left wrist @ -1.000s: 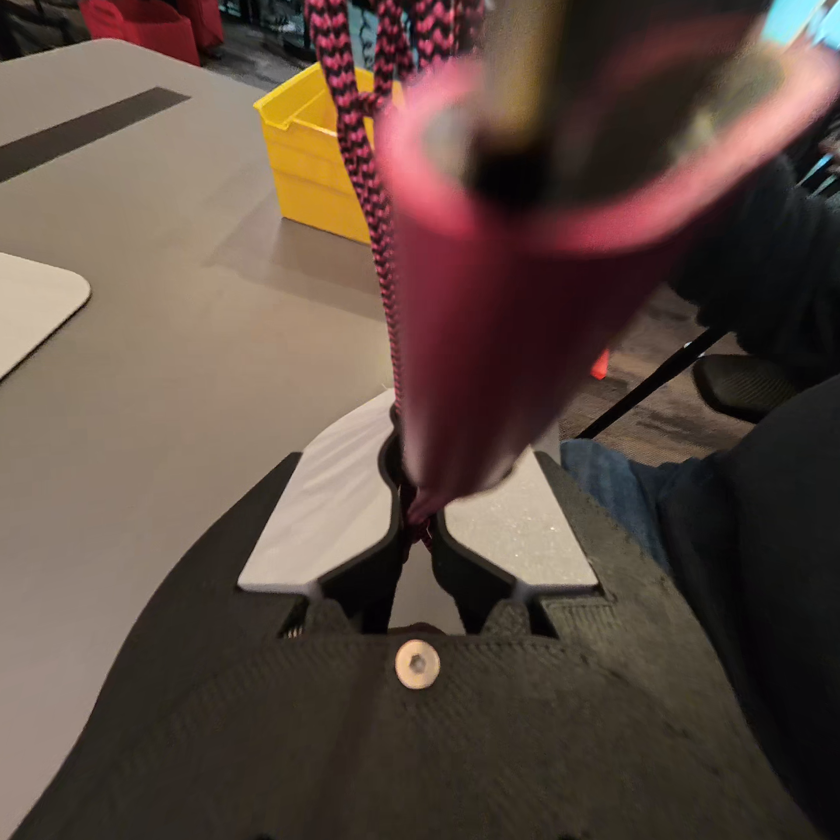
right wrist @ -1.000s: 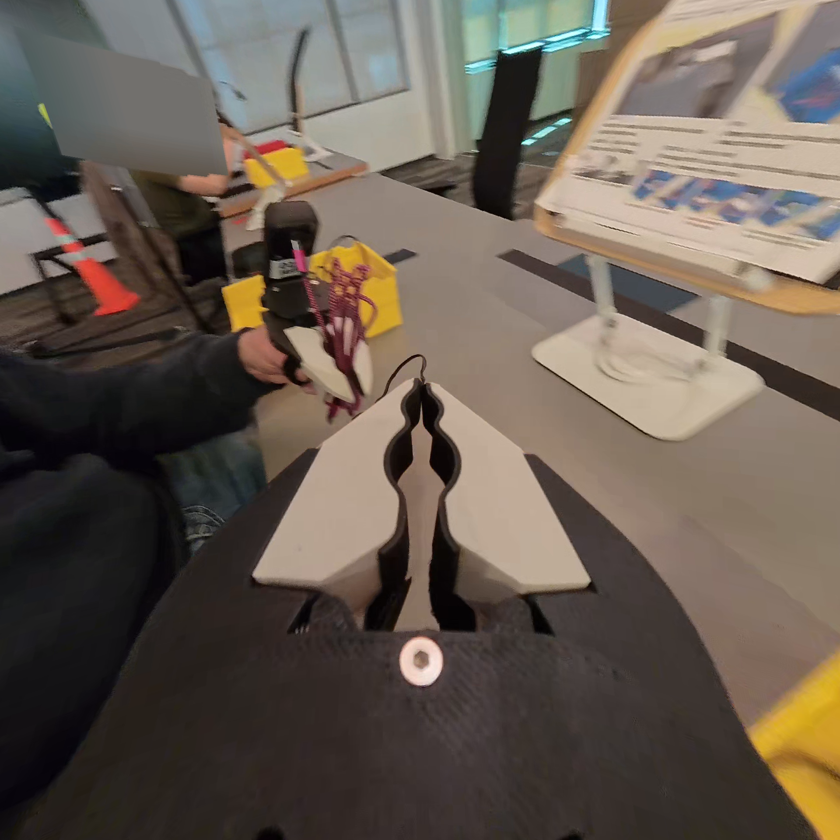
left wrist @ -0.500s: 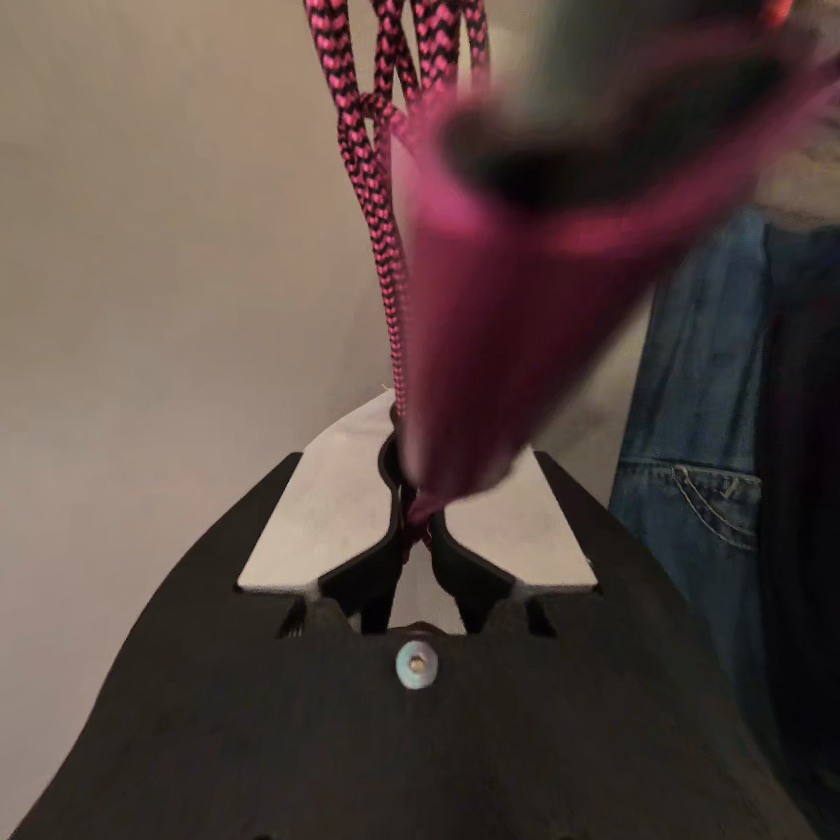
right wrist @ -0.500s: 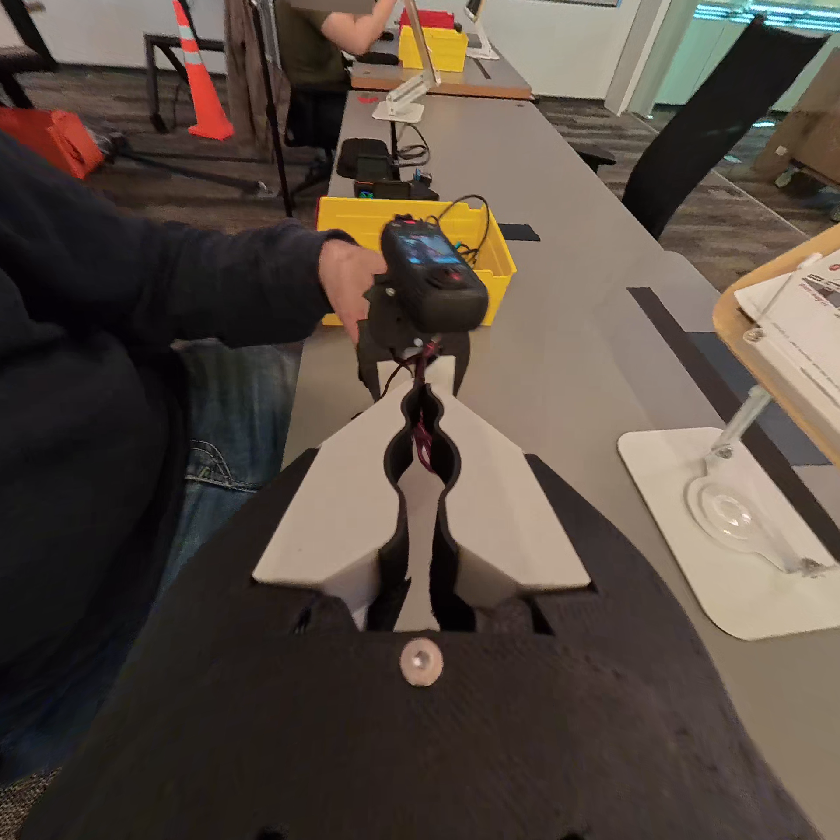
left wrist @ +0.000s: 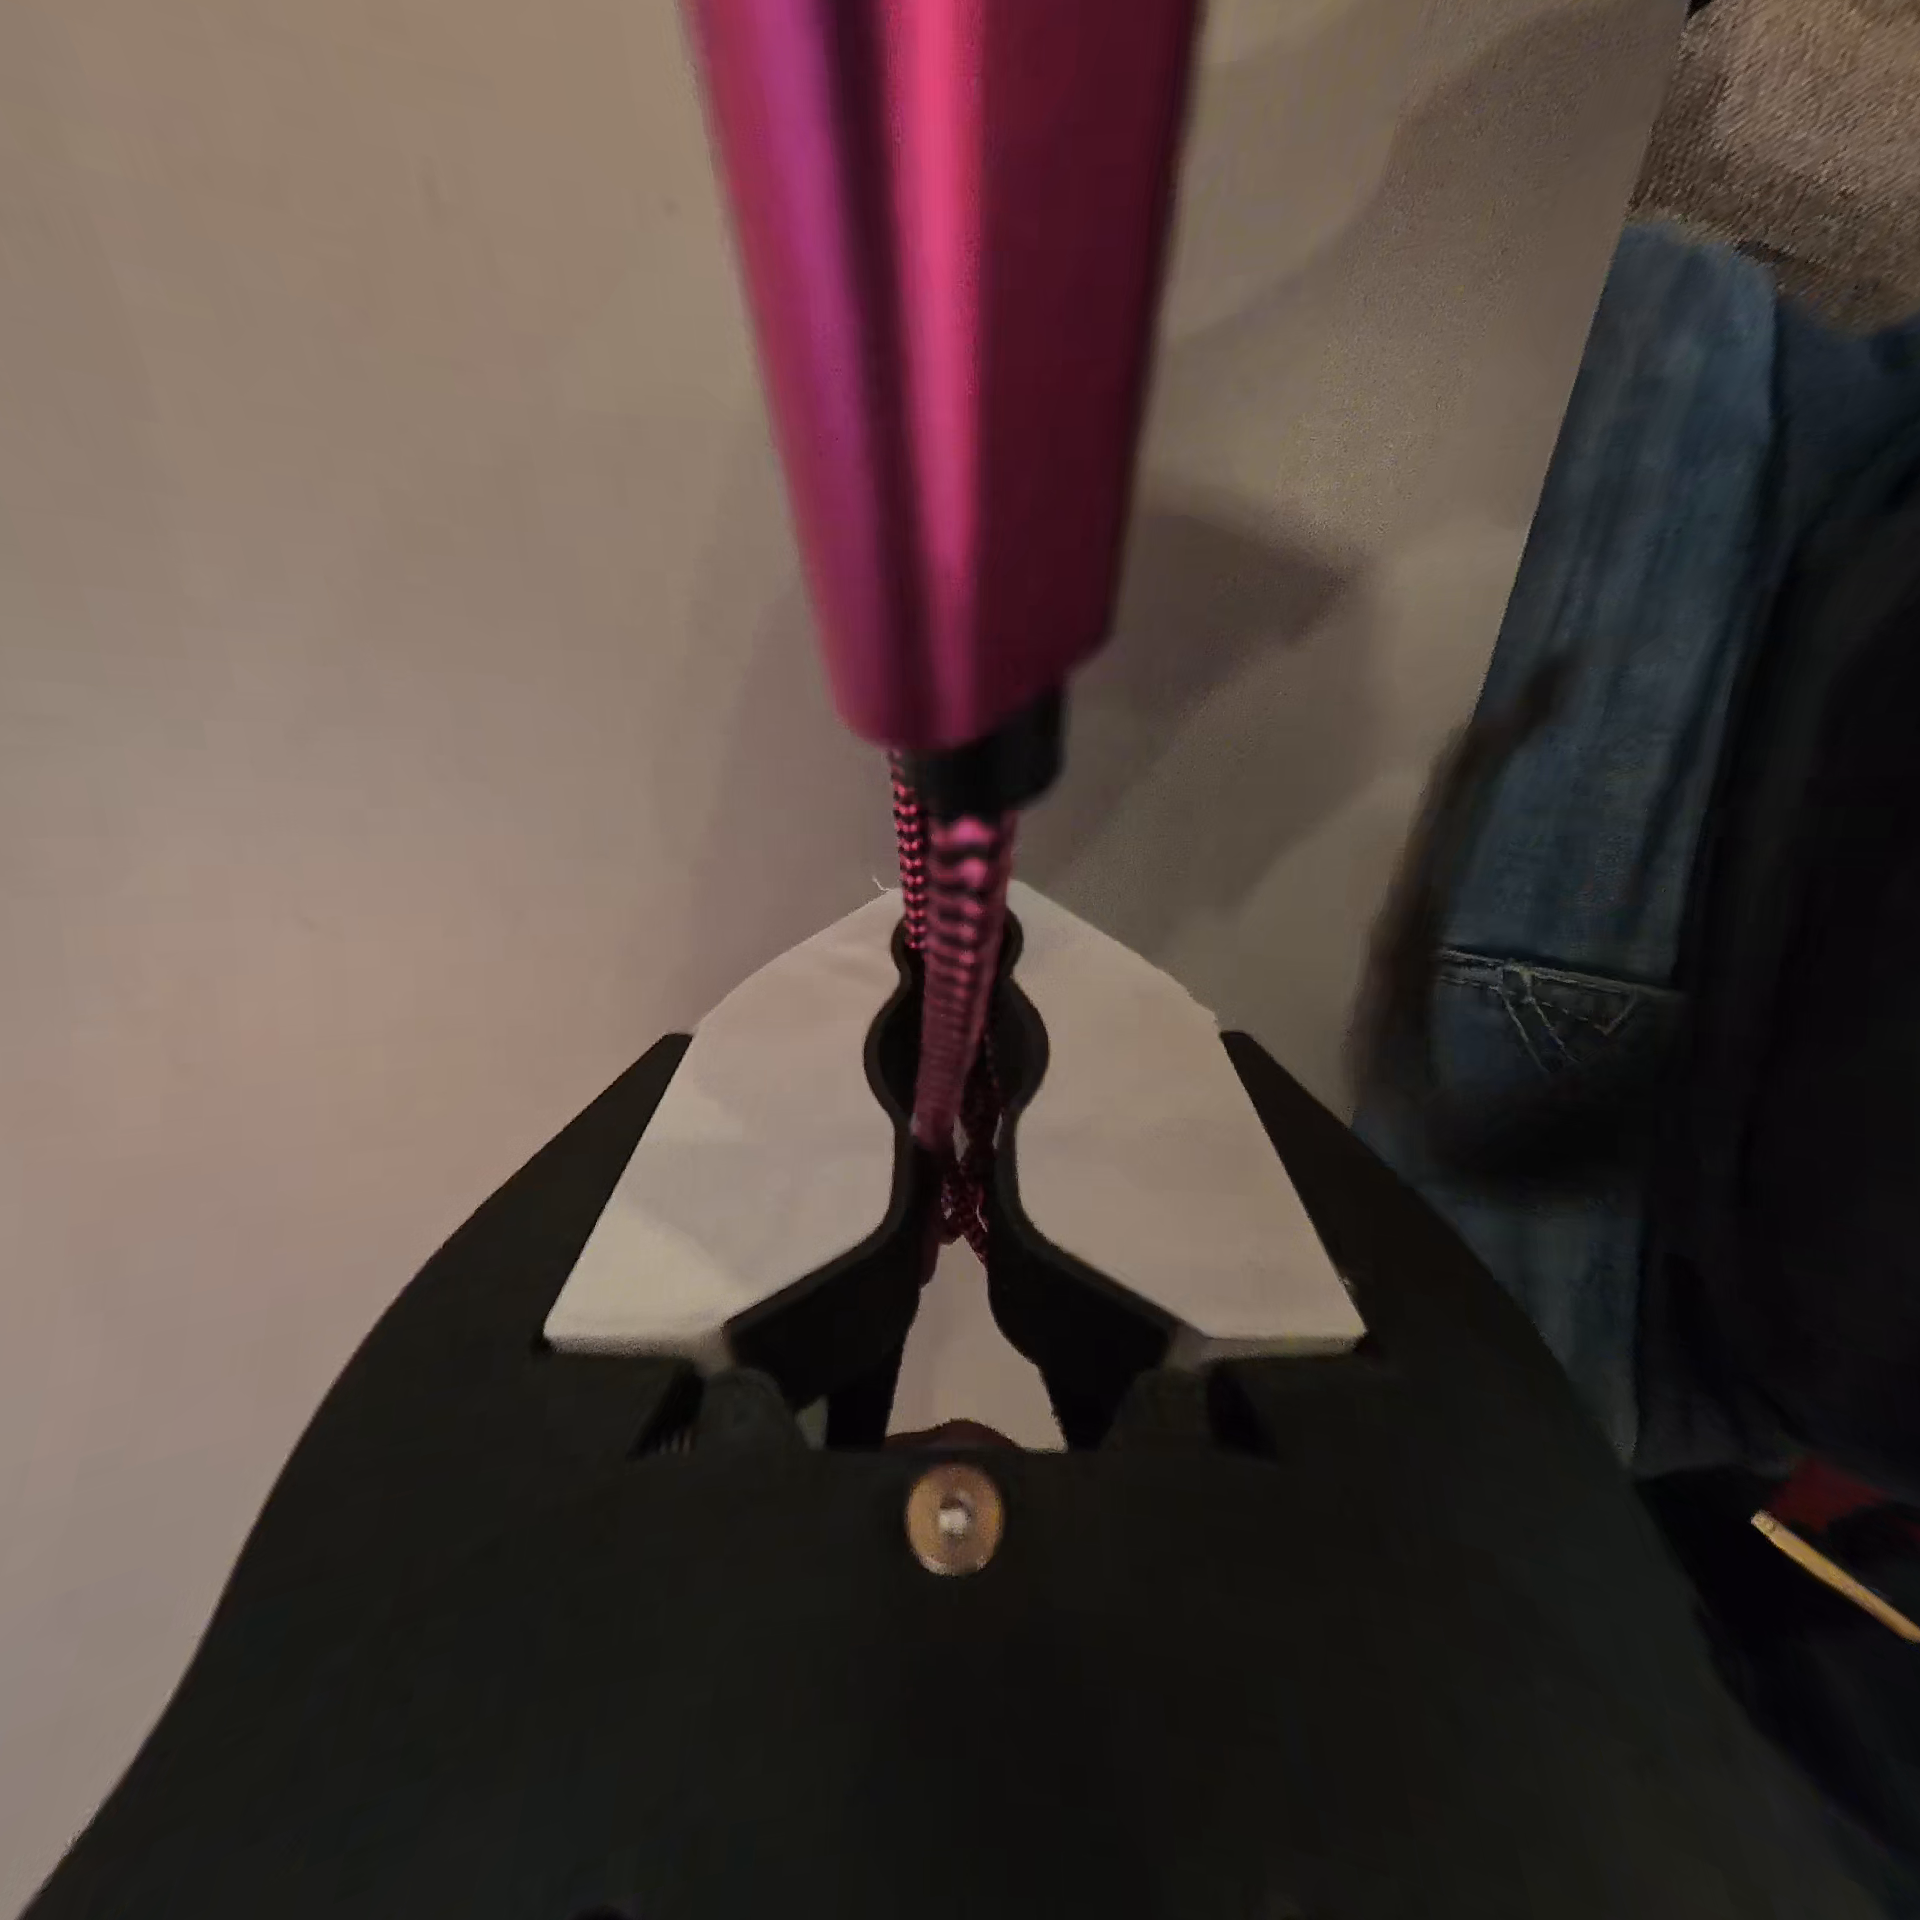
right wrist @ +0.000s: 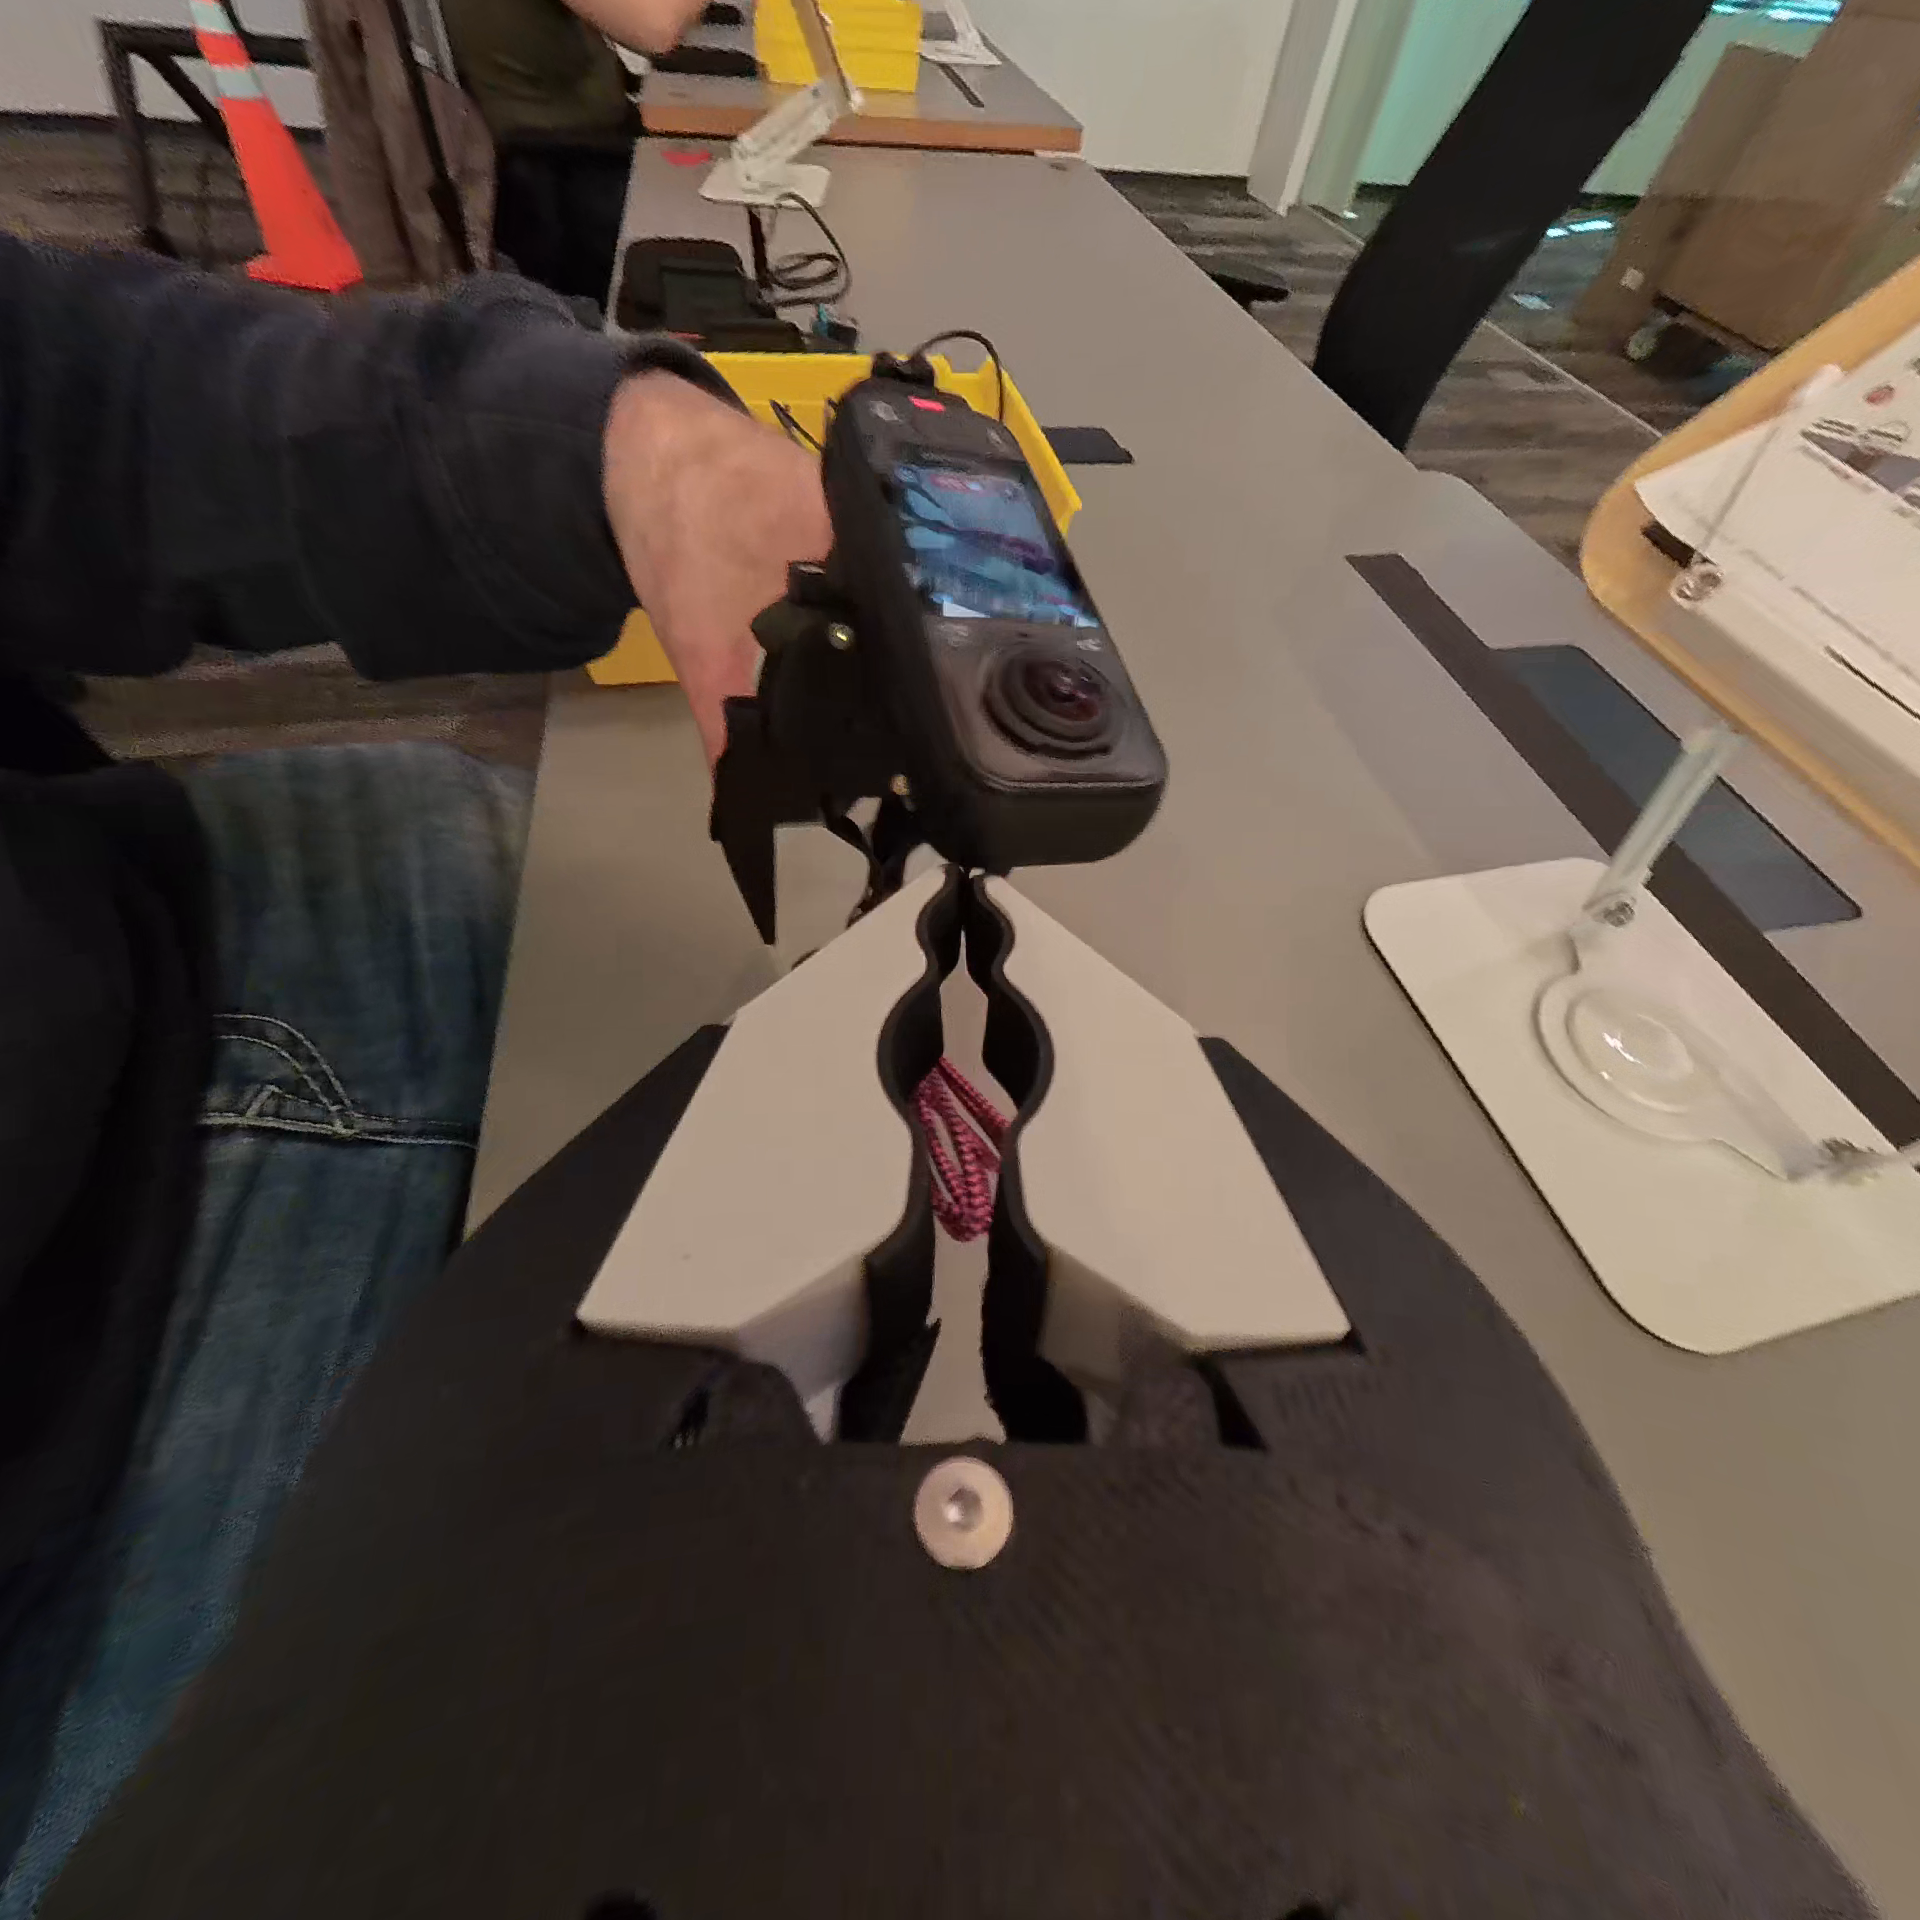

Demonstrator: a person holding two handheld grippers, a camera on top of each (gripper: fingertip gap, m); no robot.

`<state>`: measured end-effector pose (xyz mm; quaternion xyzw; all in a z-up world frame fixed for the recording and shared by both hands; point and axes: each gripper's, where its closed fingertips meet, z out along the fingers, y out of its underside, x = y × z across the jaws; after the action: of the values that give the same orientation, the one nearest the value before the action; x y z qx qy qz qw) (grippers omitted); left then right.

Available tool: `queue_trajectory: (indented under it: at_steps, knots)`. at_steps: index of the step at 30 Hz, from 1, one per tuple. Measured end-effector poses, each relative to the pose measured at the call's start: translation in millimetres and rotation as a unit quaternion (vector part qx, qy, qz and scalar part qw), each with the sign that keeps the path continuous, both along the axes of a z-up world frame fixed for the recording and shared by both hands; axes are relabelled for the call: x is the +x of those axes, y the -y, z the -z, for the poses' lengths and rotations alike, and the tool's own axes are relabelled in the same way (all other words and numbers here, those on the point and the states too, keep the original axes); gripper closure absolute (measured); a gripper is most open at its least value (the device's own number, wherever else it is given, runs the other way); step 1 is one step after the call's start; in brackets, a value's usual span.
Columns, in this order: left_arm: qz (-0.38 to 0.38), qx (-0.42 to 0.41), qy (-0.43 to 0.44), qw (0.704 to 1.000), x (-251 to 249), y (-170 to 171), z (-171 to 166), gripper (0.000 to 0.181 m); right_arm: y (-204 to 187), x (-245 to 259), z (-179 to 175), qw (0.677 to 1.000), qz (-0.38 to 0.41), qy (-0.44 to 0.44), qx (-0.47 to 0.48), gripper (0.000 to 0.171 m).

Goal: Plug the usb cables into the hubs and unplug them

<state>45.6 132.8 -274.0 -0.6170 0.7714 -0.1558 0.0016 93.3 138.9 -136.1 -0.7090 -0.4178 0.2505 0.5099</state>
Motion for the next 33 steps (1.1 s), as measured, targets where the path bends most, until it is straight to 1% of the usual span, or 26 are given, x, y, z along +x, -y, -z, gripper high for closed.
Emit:
queue_trajectory:
  at_steps: [4,10,11,13,14,17,20,24,26,30,31,33]
  knots:
    - [0.009,0.011,-0.008,1.0,2.2,-0.1,-0.6,0.173,-7.0,6.9,15.7,0.999,0.012,-0.003,-0.031,0.171]
    - [0.034,0.045,0.01,0.998,6.3,-3.7,-8.5,0.173,-9.6,16.9,27.3,0.995,-0.014,-0.039,-0.09,0.171]
    - [0.042,0.051,0.015,0.998,6.8,-3.7,-10.1,0.173,-11.2,19.6,30.9,0.995,-0.012,-0.032,-0.095,0.171]
    - [0.057,0.085,0.026,0.994,8.6,-8.6,-13.6,0.173,-4.5,16.5,37.9,0.991,-0.042,-0.027,-0.123,0.171]
    - [0.079,0.114,0.035,0.99,9.9,-10.5,-15.9,0.173,-0.4,12.8,41.3,0.988,-0.059,-0.03,-0.143,0.171]
    - [0.103,0.156,0.041,0.981,12.2,-9.1,-23.5,0.173,-0.1,12.6,46.3,0.987,-0.062,-0.016,-0.148,0.171]
    - [0.123,0.174,0.036,0.976,11.8,-9.1,-26.4,0.174,0.5,9.7,48.8,0.986,-0.079,0.003,-0.144,0.171]
    - [0.13,0.167,0.017,0.977,8.0,-10.7,-27.2,0.174,2.3,7.6,34.6,0.987,-0.101,-0.005,-0.127,0.171]
    - [0.139,0.151,0.008,0.979,5.6,-7.3,-27.6,0.174,5.7,2.5,24.0,0.984,-0.125,-0.037,-0.118,0.171]
    - [0.156,0.111,0.003,0.981,7.3,3.1,-32.1,0.173,3.7,3.8,9.5,0.979,-0.139,-0.1,-0.114,0.171]
    - [0.161,0.106,0.004,0.981,8.8,4.5,-34.0,0.173,1.9,4.5,9.1,0.976,-0.136,-0.115,-0.127,0.171]
    - [0.168,0.101,0.002,0.981,11.4,6.0,-36.7,0.174,-1.4,6.0,23.3,0.979,-0.125,-0.085,-0.133,0.171]
